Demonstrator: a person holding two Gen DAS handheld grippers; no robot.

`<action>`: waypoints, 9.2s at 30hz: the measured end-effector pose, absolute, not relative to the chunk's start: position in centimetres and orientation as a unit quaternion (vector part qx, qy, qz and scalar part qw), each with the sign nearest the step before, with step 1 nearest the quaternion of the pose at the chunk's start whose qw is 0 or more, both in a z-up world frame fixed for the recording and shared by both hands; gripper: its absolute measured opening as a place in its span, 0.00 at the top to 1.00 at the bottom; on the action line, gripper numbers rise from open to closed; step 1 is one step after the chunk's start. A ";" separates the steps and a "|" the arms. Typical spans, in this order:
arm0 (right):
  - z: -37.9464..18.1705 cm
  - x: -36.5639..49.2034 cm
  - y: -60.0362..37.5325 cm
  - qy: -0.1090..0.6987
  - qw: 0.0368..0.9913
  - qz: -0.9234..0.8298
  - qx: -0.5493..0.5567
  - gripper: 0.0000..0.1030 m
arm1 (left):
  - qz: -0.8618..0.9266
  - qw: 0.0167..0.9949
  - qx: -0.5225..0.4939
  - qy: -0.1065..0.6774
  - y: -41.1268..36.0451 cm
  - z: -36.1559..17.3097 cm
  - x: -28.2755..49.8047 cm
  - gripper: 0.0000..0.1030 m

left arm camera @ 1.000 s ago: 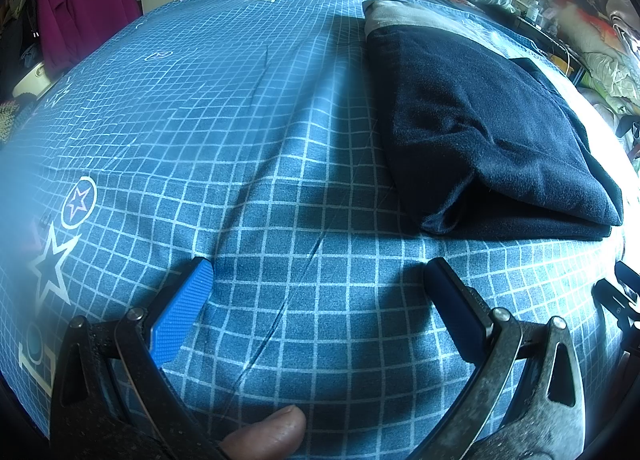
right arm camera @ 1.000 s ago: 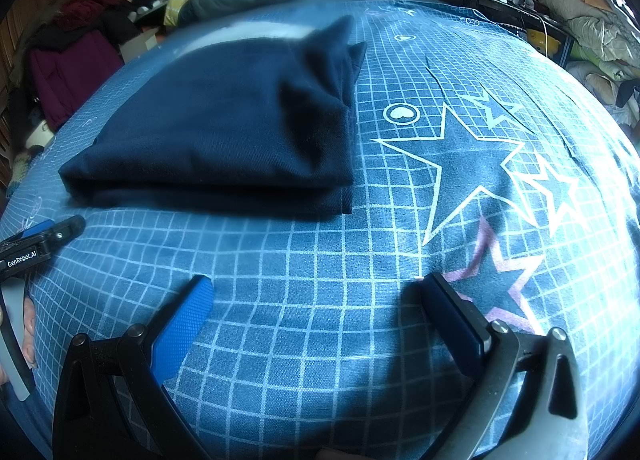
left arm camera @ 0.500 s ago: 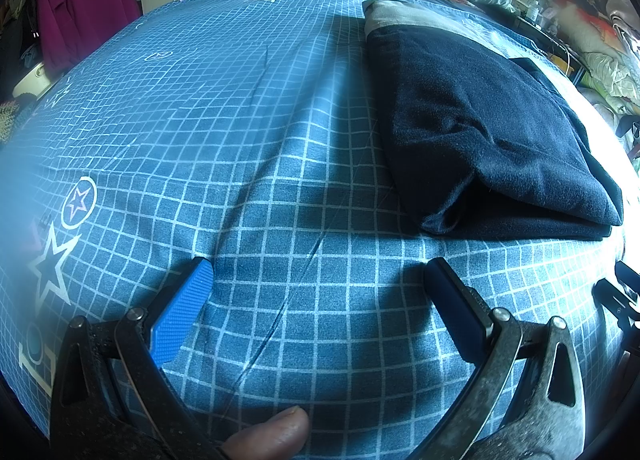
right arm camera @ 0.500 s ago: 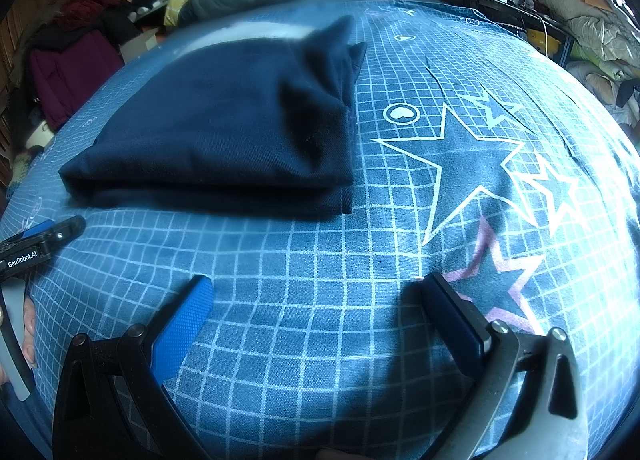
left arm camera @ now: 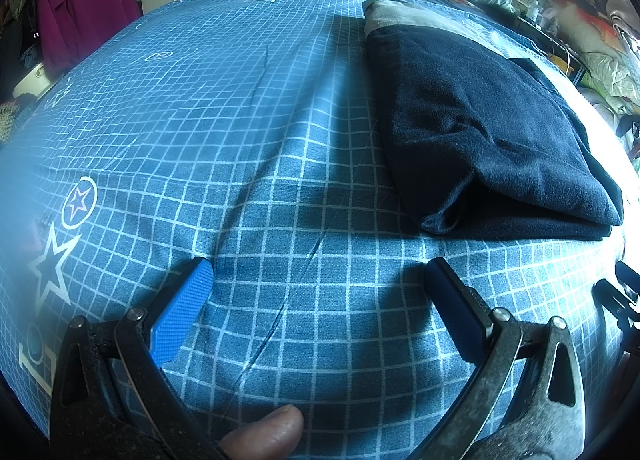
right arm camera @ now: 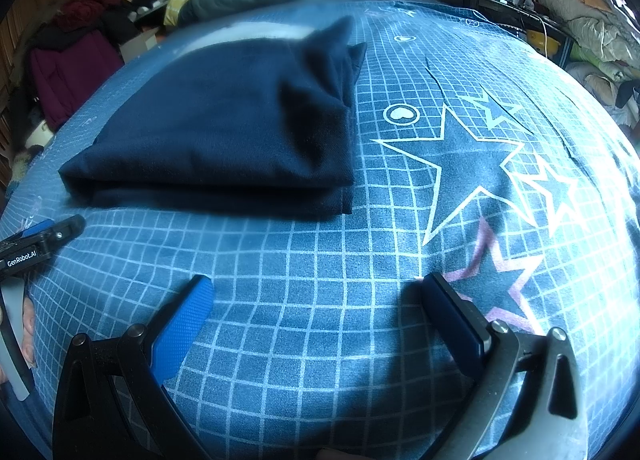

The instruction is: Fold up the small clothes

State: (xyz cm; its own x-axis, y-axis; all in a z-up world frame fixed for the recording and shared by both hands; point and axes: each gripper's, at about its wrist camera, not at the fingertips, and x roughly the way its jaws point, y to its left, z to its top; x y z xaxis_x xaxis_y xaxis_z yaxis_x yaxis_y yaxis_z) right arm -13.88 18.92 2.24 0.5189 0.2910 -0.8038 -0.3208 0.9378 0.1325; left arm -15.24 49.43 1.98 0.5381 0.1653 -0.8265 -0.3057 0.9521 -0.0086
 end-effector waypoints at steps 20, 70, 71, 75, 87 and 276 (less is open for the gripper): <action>2.3 -14.1 19.2 0.458 0.871 0.176 -0.014 0.00 | 0.135 0.873 -0.076 0.461 49.4 2.0 -15.2 0.00; 29.3 -30.6 19.1 0.294 0.950 0.097 -0.028 0.00 | 0.034 0.976 0.026 0.212 34.4 30.8 -29.7 0.00; 29.2 -30.6 18.9 0.304 0.947 0.103 -0.021 0.00 | 0.040 0.973 0.029 0.225 34.6 30.6 -29.4 0.00; 28.4 -30.3 18.4 0.324 0.941 0.102 -0.017 0.00 | 0.062 0.968 0.017 0.243 36.4 30.5 -29.2 0.00; 28.8 -29.4 18.6 0.328 0.938 0.112 -0.012 0.00 | 0.073 0.962 0.024 0.261 36.2 30.1 -29.7 0.00; 27.6 -27.8 19.3 0.336 0.931 0.145 -0.001 0.00 | 0.097 0.955 0.013 0.281 35.8 28.7 -28.3 0.00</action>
